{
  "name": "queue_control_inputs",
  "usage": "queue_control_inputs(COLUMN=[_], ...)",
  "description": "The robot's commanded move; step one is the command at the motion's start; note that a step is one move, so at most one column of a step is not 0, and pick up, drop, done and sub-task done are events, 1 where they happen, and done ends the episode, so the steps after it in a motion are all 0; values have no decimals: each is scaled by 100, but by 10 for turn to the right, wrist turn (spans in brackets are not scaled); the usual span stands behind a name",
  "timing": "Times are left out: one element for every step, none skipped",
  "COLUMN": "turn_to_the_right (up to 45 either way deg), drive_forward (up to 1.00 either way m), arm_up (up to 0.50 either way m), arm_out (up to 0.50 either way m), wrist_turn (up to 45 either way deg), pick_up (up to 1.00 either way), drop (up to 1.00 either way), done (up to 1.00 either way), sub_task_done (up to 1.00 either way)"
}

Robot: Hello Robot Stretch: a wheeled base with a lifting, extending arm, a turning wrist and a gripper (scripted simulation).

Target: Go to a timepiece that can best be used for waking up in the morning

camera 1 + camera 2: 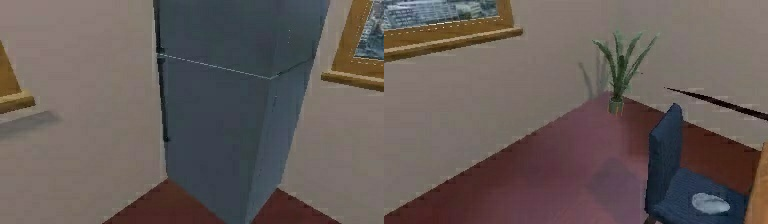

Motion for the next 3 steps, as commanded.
queue_control_inputs(turn_to_the_right=[-450, -300, 0], drive_forward=[0, 0, 65], arm_up=[0, 0, 0], arm_out=[0, 0, 0], wrist_turn=[0, 0, 0], pick_up=[0, 0, 0], drop=[0, 0, 0], done=[0, 0, 0], sub_task_done=[0, 0, 0])
